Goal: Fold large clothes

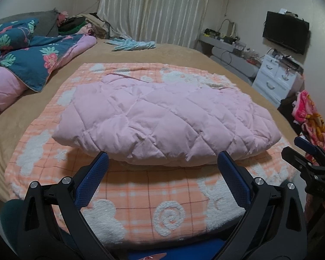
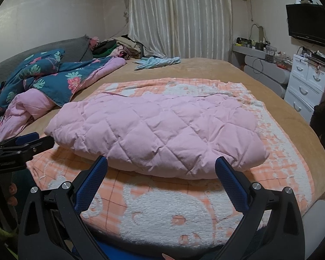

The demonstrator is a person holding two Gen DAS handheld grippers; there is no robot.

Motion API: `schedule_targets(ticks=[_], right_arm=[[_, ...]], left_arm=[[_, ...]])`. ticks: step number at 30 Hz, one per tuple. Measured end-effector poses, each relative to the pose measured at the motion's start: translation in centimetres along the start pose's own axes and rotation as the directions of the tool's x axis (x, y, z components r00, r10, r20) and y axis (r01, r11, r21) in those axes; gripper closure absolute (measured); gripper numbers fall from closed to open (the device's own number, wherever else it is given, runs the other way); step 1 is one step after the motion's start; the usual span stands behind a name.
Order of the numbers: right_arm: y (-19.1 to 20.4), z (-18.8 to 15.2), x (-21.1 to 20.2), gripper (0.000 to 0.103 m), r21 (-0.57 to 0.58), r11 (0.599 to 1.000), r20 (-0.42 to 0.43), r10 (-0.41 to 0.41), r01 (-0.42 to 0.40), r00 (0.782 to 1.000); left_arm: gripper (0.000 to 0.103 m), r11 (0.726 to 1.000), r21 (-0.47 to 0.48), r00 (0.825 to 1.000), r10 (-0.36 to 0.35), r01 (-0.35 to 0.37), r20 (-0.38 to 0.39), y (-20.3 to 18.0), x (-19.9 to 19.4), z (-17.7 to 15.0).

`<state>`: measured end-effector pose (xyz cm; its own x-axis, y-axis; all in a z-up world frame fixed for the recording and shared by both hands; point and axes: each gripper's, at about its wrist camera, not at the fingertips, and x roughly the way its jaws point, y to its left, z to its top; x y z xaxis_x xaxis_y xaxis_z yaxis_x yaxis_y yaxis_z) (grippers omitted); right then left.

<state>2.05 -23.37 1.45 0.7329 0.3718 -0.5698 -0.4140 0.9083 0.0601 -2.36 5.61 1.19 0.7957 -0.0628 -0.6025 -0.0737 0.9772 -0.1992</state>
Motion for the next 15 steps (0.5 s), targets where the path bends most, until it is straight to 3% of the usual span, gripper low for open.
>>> schedule_targets(ticks=[2, 7, 10, 13, 15], right_arm=[[-0.7, 0.1, -0.2, 0.004, 0.011, 1.000, 0.005, -0.019, 0.019, 1.000], [-3.8, 0.1, -1.0, 0.004, 0.058, 0.994, 0.020, -0.091, 0.089, 0.996], [-8.1, -0.5, -2.1, 0.004, 0.122, 0.978, 0.028, -0.172, 0.168, 0.985], [-14.9, -2.2, -3.0, 0.004, 0.225, 0.923, 0.008, -0.323, 0.313, 0.947], [-21.7, -4.7, -3.4, 0.004, 0.312, 0.824, -0.071, -0.475, 0.472, 0.877]], left_arm=[[0.009, 1.000, -0.008, 1.000, -0.003, 0.003, -0.011, 0.3, 0.2, 0.0], [0.009, 0.995, -0.012, 0.994, 0.095, -0.096, -0.052, 1.1, 1.1, 0.0], [0.009, 0.991, -0.056, 0.990, 0.122, -0.125, -0.066, 2.9, 1.5, 0.4], [0.009, 0.964, -0.151, 0.975, 0.208, -0.218, -0.078, 8.0, 2.3, 2.1], [0.009, 0.931, -0.222, 0.957, 0.274, -0.289, -0.094, 12.5, 3.0, 3.3]])
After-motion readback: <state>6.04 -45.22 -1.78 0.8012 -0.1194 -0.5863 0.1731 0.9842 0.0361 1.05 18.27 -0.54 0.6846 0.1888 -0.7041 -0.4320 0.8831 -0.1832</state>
